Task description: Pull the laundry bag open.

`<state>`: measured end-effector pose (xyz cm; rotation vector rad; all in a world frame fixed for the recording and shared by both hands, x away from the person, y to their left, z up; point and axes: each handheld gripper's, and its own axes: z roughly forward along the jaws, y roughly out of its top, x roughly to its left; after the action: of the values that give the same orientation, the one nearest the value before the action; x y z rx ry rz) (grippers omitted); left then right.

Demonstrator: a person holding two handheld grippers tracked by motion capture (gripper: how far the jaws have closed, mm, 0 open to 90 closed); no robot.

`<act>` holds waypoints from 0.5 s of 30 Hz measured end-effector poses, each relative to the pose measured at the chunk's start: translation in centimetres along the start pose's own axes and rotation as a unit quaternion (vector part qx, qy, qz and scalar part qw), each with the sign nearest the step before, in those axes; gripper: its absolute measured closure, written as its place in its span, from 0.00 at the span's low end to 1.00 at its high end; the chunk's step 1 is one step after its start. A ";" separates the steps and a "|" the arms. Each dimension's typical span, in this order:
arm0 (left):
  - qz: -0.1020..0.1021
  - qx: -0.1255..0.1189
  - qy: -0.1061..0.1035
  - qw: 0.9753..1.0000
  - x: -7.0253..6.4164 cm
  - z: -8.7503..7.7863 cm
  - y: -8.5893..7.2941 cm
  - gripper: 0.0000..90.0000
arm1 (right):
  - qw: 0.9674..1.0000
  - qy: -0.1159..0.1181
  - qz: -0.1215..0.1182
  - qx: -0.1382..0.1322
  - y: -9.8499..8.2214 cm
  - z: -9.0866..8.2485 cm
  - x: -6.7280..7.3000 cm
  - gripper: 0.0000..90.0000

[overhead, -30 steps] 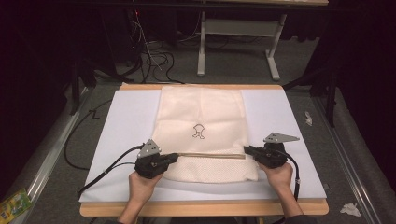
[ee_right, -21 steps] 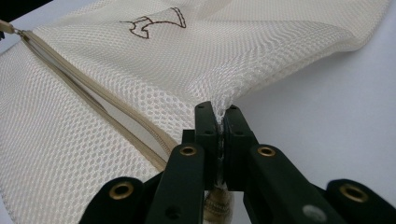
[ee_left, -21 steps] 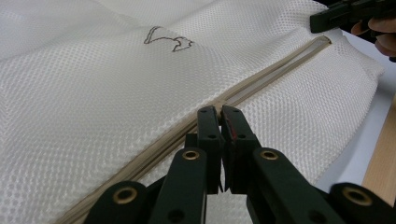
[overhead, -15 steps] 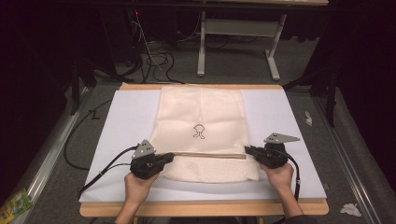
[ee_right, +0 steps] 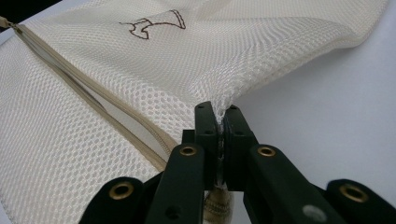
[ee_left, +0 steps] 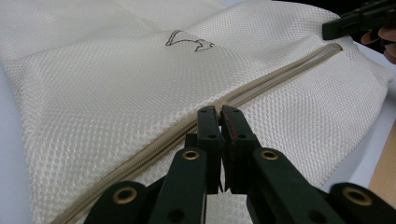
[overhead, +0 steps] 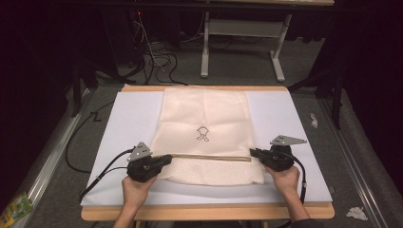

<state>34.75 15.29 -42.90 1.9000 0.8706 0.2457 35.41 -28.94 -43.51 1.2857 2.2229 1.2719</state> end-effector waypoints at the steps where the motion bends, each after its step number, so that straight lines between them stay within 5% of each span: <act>1: 0.000 0.000 0.001 1.000 0.1 -0.1 0.0 0.97 | 1.000 0.000 0.000 0.000 0.0 0.0 0.0 0.98; 15: -0.007 -0.008 0.008 1.000 0.4 -0.6 -0.2 0.97 | 1.000 0.000 -0.005 0.005 0.2 0.0 0.1 0.98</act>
<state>34.70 16.03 -42.85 1.8796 0.8905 0.2597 35.48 -28.80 -43.33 1.2753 2.2350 1.2588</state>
